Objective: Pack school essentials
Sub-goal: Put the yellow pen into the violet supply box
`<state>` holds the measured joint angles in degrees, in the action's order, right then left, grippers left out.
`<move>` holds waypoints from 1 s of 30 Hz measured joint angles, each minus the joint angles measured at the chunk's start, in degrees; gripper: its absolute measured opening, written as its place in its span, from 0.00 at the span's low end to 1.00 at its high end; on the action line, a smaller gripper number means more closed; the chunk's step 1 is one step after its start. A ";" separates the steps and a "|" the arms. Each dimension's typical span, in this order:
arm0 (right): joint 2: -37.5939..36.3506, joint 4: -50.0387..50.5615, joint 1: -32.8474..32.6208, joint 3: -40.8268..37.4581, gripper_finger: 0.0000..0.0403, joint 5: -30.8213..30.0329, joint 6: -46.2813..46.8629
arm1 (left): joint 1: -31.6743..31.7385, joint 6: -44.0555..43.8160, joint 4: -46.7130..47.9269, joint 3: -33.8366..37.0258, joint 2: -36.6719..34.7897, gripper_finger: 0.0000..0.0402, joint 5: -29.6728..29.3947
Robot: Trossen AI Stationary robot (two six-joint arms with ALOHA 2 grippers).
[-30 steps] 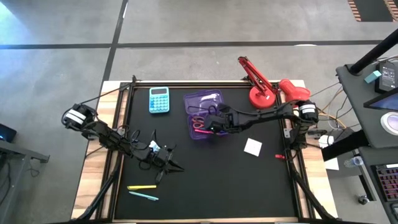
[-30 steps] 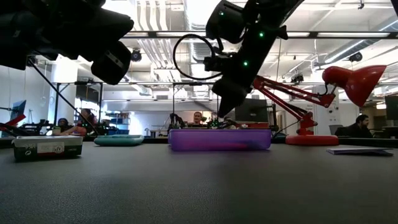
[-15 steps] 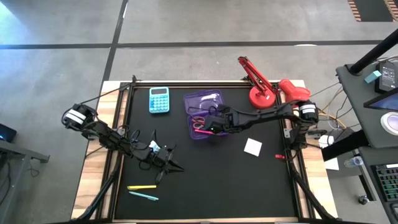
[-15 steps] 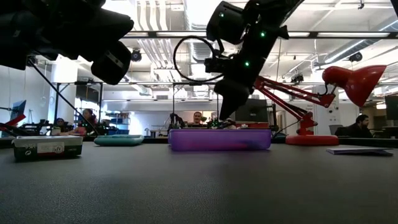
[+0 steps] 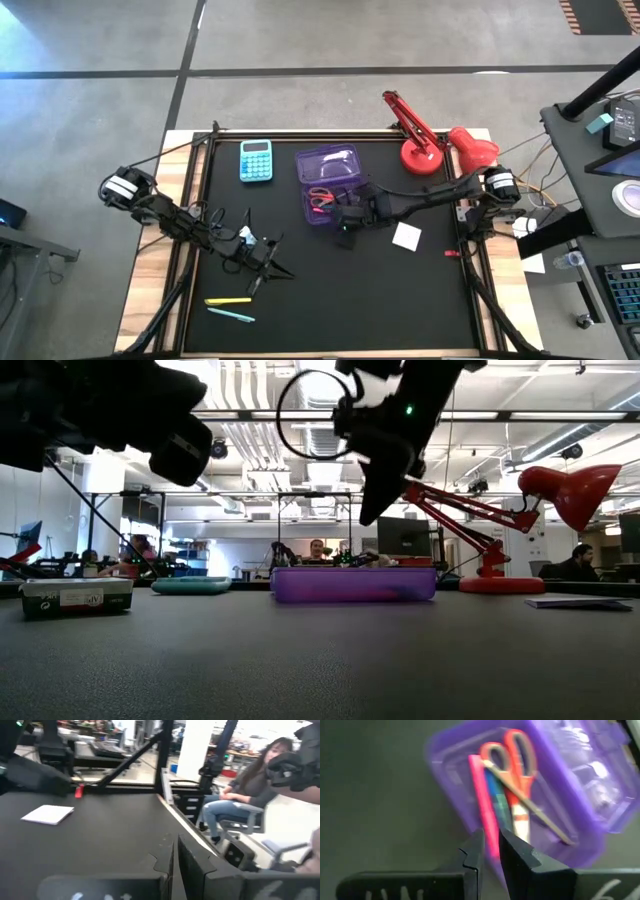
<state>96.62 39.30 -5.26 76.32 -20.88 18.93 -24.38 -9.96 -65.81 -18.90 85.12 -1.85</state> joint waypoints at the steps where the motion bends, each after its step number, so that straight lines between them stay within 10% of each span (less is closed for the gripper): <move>1: -0.23 -0.17 -0.95 0.07 0.12 0.39 0.86 | 0.00 0.17 -0.27 0.00 0.00 0.02 0.31; 11: -0.95 -0.12 -11.41 0.19 0.12 0.52 10.35 | 0.02 -3.18 6.78 -3.70 -0.09 0.02 -11.15; 23: -0.95 -0.06 -18.75 0.08 0.12 0.37 18.17 | -1.56 -18.17 69.65 -24.34 -0.26 0.02 -5.65; 30: -0.95 0.52 -19.28 0.06 0.12 0.35 21.39 | -6.16 -30.74 83.96 -26.14 -1.11 0.02 -1.44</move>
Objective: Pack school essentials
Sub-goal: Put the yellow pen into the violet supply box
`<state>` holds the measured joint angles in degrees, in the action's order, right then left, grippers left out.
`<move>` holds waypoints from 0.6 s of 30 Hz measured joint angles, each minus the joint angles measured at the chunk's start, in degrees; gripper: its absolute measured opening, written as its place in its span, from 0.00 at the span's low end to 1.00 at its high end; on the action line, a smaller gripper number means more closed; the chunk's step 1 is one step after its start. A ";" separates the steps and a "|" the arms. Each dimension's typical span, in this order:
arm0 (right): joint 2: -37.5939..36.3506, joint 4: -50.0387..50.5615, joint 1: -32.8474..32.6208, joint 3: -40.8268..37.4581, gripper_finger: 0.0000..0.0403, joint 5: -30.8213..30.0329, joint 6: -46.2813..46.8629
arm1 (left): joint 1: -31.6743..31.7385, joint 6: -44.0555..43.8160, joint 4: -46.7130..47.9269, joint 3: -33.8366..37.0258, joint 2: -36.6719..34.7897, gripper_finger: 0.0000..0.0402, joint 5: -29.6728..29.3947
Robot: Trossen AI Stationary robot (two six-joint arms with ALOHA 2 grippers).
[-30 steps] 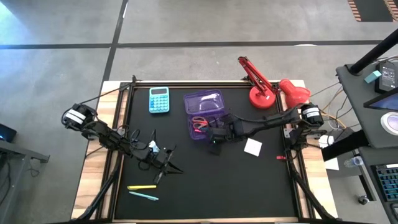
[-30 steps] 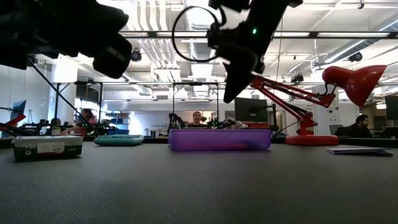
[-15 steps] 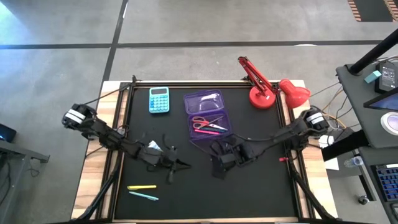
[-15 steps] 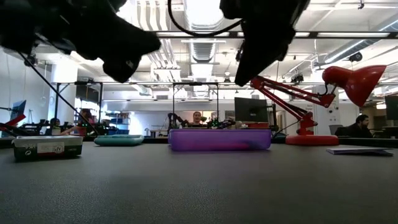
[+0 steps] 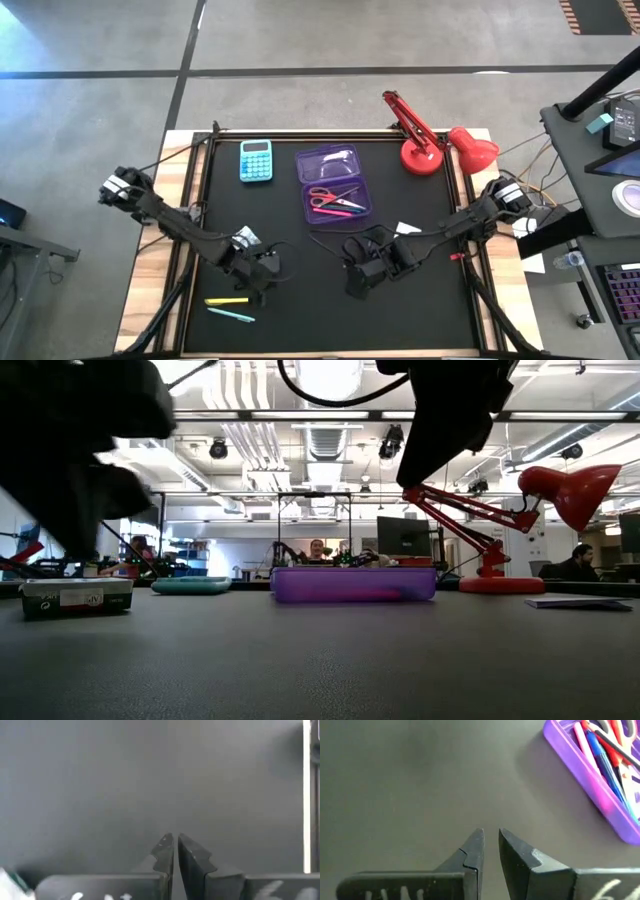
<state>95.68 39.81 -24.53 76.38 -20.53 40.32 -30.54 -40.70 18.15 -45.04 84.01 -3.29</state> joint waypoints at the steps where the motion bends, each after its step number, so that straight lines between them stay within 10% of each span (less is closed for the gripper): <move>1: 0.00 0.06 0.00 0.00 0.12 -0.04 0.78 | -0.73 -1.48 0.91 0.04 -0.38 0.02 0.20; 18: 0.00 -0.24 0.17 -0.02 0.12 -0.44 -0.47 | -8.61 -15.98 6.56 0.13 -3.52 0.02 0.86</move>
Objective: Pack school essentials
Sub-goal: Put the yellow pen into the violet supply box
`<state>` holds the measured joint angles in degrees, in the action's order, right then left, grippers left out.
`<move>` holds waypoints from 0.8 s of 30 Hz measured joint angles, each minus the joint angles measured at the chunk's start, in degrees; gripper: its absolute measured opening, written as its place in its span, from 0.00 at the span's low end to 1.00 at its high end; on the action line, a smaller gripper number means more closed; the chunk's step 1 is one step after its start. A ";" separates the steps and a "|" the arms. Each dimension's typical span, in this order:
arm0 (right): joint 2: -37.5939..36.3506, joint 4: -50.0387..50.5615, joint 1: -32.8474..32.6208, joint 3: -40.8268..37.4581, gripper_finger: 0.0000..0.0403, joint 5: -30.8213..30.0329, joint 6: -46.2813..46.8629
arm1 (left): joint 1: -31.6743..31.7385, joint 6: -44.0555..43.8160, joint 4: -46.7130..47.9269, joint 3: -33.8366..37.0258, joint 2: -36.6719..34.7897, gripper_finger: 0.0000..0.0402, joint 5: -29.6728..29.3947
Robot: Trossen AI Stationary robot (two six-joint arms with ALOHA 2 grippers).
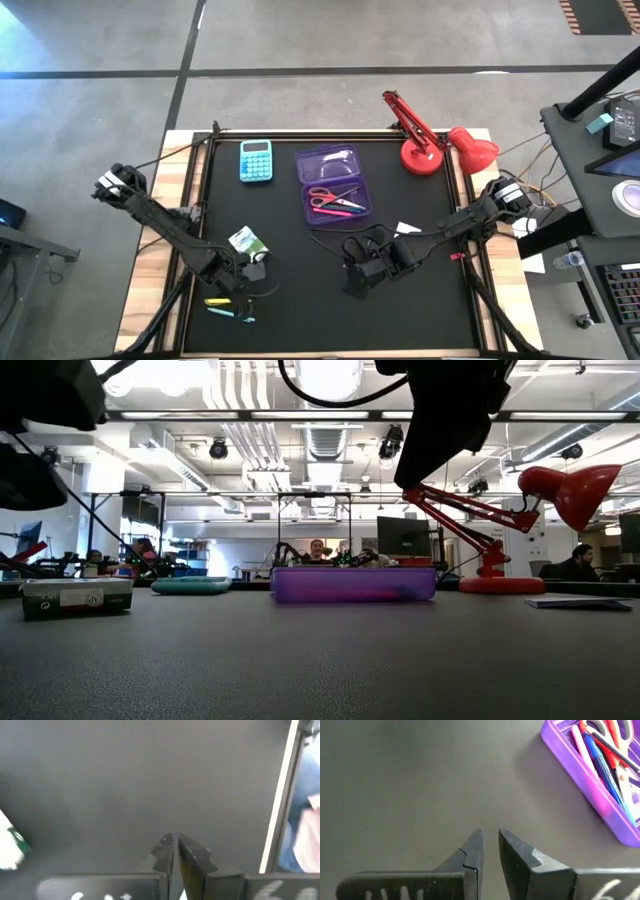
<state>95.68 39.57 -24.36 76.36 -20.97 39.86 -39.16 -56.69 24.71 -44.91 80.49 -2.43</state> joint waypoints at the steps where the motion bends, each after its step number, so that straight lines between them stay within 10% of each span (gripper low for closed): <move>1: 0.00 0.00 0.00 0.00 0.12 0.00 0.00 | 0.11 -0.04 -0.47 -0.02 0.00 0.02 -1.27; 24: 0.00 -2.98 0.00 -0.02 0.12 0.02 0.02 | -0.33 -5.83 1.99 0.09 1.42 0.02 -1.06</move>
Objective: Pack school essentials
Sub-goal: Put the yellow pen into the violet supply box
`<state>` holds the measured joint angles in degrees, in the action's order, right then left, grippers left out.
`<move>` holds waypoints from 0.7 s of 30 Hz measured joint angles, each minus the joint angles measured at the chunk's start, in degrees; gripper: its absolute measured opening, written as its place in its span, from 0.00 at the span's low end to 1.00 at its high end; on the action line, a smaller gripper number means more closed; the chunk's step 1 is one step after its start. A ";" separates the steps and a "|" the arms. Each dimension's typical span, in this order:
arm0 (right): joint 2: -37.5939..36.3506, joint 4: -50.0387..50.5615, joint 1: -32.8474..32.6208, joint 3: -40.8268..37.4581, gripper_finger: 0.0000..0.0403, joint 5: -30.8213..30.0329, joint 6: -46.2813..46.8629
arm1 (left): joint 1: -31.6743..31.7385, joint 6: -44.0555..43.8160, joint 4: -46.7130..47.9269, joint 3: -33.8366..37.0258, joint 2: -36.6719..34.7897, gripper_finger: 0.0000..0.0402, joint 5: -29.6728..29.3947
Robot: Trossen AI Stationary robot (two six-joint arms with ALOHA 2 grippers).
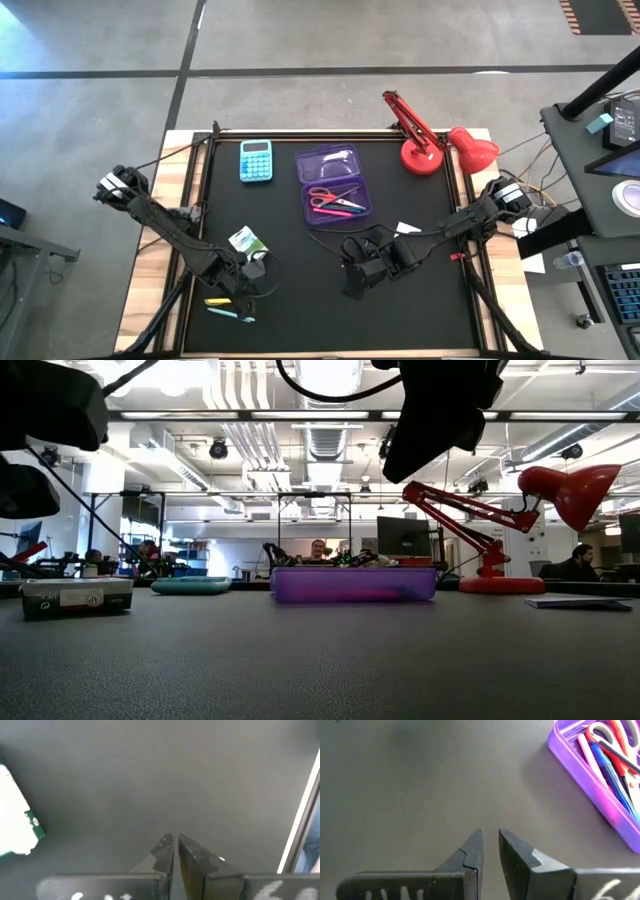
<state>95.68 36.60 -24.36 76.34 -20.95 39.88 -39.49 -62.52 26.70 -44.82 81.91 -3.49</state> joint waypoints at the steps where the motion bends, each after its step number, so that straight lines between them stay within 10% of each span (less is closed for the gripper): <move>1: 0.02 -0.06 0.00 0.00 0.12 0.00 0.00 | -0.40 0.04 0.11 0.00 -0.09 0.02 0.02; 12: 0.02 -0.19 0.00 0.00 0.12 0.00 0.00 | -5.18 0.25 4.86 -0.15 -0.17 0.31 0.04; 21: 0.02 -1.59 0.00 0.00 0.12 0.00 0.00 | -13.25 -0.07 6.04 0.05 -0.16 0.34 -5.34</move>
<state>95.70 35.00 -24.36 76.34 -20.95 39.88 -52.74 -62.59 32.74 -44.77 81.75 -8.82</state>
